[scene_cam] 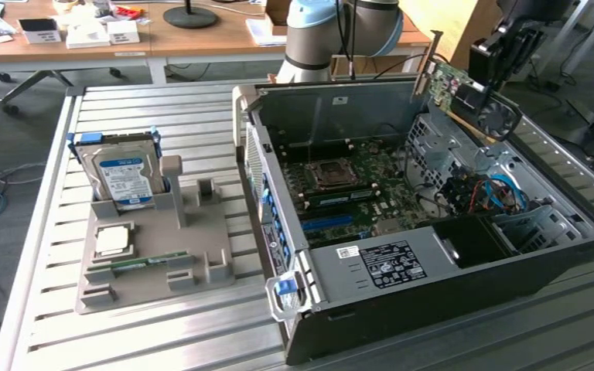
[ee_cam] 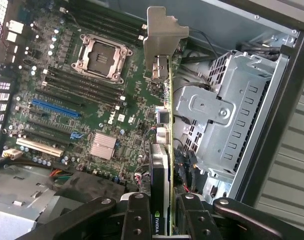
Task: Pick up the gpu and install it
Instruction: 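Insert the gpu into the slot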
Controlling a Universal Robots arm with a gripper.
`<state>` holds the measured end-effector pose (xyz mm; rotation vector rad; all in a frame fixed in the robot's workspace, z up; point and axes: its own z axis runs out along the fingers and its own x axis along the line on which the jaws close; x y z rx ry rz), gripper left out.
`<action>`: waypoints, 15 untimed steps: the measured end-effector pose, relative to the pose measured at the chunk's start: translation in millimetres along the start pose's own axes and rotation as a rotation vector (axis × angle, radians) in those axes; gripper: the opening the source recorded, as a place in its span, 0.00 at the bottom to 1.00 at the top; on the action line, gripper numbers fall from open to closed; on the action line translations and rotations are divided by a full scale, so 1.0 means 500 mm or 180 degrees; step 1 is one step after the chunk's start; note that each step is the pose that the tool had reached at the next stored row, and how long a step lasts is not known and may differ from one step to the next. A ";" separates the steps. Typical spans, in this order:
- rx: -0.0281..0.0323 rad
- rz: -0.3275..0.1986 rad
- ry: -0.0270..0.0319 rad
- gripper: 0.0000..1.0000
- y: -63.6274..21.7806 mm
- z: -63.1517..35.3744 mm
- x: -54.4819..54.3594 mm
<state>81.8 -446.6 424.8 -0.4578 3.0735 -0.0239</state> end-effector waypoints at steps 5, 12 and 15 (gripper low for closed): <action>-0.0003 -0.0055 -0.0001 0.27 0.000 0.000 0.000; -0.0011 -0.0314 -0.0007 0.27 0.000 0.000 0.000; -0.0015 -0.0433 -0.0009 0.27 0.000 0.000 0.000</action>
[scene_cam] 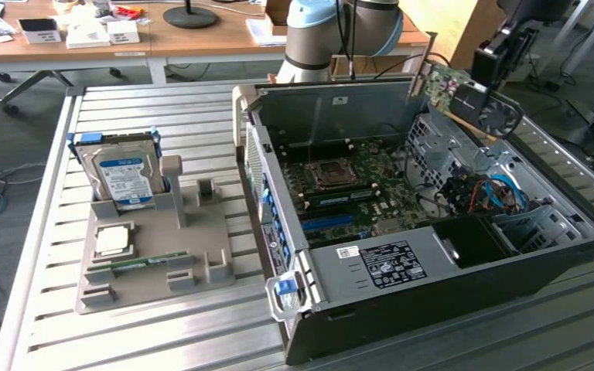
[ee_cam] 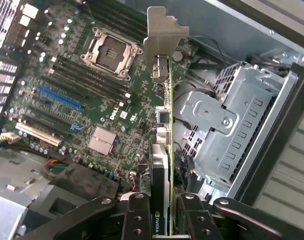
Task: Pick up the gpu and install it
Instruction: 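Insert the gpu into the slot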
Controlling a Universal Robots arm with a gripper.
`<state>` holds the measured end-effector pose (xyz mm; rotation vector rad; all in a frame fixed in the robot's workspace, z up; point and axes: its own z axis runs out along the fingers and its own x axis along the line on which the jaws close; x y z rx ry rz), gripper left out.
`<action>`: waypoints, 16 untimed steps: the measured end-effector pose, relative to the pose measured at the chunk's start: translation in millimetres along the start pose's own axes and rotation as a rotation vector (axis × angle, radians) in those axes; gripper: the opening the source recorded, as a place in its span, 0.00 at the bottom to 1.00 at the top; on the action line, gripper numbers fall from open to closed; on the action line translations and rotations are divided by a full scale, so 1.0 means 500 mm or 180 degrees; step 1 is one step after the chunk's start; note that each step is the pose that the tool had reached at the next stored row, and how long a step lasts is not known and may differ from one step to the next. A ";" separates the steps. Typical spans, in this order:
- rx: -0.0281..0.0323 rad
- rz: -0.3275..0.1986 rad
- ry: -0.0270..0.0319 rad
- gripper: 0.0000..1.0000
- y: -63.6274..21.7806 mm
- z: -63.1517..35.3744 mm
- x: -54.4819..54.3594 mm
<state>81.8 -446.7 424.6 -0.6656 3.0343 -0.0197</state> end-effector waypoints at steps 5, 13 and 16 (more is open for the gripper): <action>-0.0007 -0.0208 -0.0004 0.27 0.000 0.000 0.000; -0.0016 -0.0516 -0.0010 0.27 0.000 0.000 0.000; -0.0020 -0.0637 -0.0013 0.27 0.000 0.000 0.000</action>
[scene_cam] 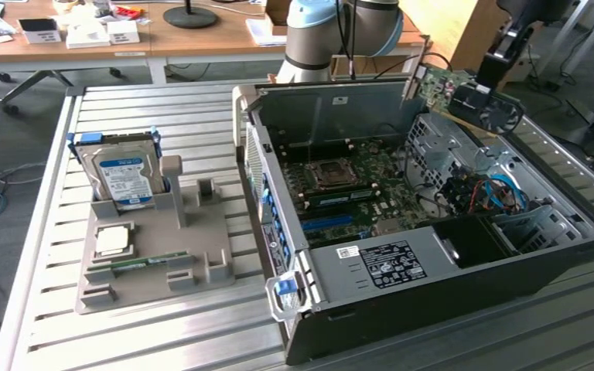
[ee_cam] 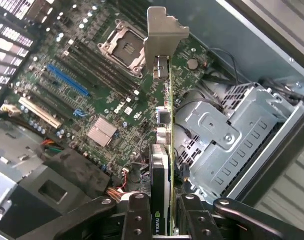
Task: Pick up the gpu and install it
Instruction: 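Insert the gpu into the slot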
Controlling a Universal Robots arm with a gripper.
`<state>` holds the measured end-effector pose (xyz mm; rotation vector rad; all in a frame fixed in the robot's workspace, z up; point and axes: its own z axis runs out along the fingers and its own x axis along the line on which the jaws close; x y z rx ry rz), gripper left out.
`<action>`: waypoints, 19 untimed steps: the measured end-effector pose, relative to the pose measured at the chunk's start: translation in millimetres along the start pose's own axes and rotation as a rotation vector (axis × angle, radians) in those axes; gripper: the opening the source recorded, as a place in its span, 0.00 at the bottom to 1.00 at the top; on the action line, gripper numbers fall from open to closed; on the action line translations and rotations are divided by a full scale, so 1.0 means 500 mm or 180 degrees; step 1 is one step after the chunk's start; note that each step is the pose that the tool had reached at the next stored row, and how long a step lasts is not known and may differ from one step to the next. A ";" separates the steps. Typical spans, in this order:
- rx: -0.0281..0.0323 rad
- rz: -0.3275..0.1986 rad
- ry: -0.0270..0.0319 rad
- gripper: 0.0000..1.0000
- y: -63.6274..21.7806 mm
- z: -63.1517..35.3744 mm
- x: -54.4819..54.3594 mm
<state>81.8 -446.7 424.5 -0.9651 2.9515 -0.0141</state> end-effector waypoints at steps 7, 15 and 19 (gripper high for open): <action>-0.0009 -0.0278 -0.0005 0.27 0.000 0.000 0.000; -0.0018 -0.0580 -0.0012 0.27 0.000 0.000 0.000; -0.0023 -0.0727 -0.0015 0.27 0.000 0.000 0.000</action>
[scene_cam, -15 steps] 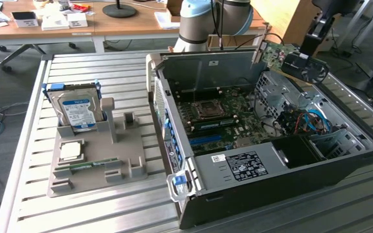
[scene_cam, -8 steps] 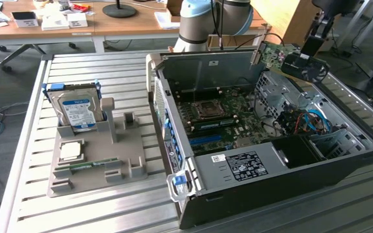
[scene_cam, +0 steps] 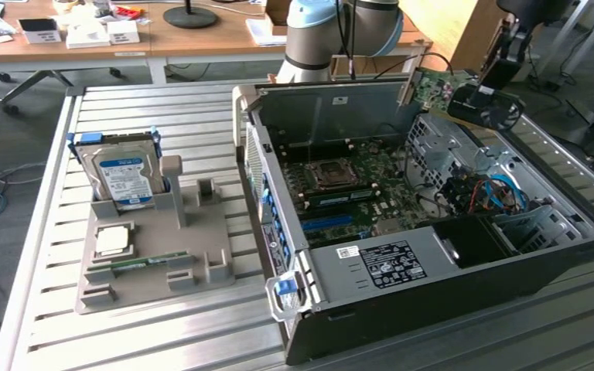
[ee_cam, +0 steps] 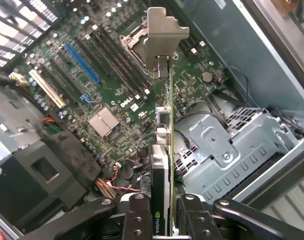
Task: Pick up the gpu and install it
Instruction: 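Insert the gpu into the slot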
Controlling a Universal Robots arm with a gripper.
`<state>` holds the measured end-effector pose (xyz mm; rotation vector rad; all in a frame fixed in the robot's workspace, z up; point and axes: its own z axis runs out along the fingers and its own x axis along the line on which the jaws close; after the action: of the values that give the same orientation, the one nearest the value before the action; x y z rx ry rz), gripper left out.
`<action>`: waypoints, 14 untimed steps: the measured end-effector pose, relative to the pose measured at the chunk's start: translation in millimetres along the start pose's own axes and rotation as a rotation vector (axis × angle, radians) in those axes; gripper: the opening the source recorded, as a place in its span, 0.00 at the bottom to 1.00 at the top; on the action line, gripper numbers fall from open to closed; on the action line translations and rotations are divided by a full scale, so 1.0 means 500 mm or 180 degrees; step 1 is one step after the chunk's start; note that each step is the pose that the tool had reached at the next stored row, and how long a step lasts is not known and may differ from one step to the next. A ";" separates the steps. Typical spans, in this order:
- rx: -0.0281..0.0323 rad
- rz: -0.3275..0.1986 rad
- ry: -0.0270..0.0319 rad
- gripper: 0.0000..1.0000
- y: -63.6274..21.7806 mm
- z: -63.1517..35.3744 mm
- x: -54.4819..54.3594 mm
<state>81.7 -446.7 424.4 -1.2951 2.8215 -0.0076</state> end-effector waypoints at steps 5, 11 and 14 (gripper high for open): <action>-0.0006 -0.0180 -0.0004 0.27 0.000 0.000 0.000; -0.0012 -0.0386 -0.0008 0.27 0.000 0.000 0.000; -0.0015 -0.0482 -0.0009 0.27 0.000 0.000 0.000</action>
<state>81.7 -446.7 424.3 -1.5047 2.7153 -0.0033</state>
